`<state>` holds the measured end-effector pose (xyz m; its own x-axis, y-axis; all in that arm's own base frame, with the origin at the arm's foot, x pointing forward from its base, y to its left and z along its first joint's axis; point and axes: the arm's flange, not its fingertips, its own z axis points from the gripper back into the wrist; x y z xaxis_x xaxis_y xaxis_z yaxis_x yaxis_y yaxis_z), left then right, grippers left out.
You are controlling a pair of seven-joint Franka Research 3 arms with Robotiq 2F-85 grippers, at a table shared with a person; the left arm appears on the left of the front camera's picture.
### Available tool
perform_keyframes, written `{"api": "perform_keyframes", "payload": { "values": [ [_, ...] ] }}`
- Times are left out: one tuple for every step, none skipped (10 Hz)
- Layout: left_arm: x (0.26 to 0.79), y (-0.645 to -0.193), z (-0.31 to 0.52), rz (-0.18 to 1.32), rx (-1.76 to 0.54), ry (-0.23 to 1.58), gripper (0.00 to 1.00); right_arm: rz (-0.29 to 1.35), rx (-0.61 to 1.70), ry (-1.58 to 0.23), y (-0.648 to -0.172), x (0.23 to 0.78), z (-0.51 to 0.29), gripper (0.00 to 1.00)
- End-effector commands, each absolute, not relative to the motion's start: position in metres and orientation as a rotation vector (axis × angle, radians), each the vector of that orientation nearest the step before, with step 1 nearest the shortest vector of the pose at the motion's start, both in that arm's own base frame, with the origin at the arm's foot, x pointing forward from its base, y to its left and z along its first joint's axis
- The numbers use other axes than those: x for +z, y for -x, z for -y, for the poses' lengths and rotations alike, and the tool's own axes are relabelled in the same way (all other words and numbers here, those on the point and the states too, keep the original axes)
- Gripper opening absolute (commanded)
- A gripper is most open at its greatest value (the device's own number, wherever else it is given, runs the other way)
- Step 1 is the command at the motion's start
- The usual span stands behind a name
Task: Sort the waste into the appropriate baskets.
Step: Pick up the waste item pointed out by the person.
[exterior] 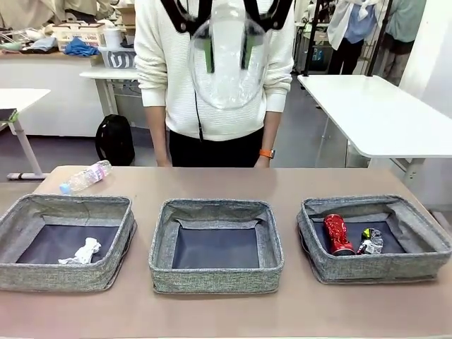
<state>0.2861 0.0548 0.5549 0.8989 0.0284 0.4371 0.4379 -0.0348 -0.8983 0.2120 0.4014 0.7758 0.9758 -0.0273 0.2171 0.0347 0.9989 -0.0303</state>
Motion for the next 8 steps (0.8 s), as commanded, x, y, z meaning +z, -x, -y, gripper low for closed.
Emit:
{"api": "perform_keyframes", "payload": {
  "values": [
    [0.557, -0.285, -0.054, 0.388, -0.363, 1.593, 1.00, 0.206, -0.053, 0.040, -0.215, 0.787, -0.404, 0.37],
    [0.557, -0.285, -0.054, 0.388, -0.363, 1.593, 1.00, 0.218, -0.031, 0.034, -0.212, 0.776, -0.401, 0.37],
    [0.557, -0.285, -0.054, 0.388, -0.363, 1.593, 1.00, 0.218, -0.031, 0.034, -0.212, 0.776, -0.401, 0.37],
    [0.557, -0.285, -0.054, 0.388, -0.363, 1.593, 1.00, 0.218, -0.031, 0.034, -0.212, 0.776, -0.401, 0.37],
    [0.557, -0.285, -0.054, 0.388, -0.363, 1.593, 1.00, 0.218, -0.031, 0.034, -0.212, 0.776, -0.401, 0.37],
    [0.557, -0.285, -0.054, 0.388, -0.363, 1.593, 1.00, 0.218, -0.031, 0.034, -0.212, 0.776, -0.401, 0.37],
    [0.557, -0.285, -0.054, 0.388, -0.363, 1.593, 1.00, 0.218, -0.031, 0.034, -0.212, 0.776, -0.401, 0.37],
    [0.557, -0.285, -0.054, 0.388, -0.363, 1.593, 1.00, 0.218, -0.031, 0.034, -0.212, 0.776, -0.401, 0.37]
  ]
}}
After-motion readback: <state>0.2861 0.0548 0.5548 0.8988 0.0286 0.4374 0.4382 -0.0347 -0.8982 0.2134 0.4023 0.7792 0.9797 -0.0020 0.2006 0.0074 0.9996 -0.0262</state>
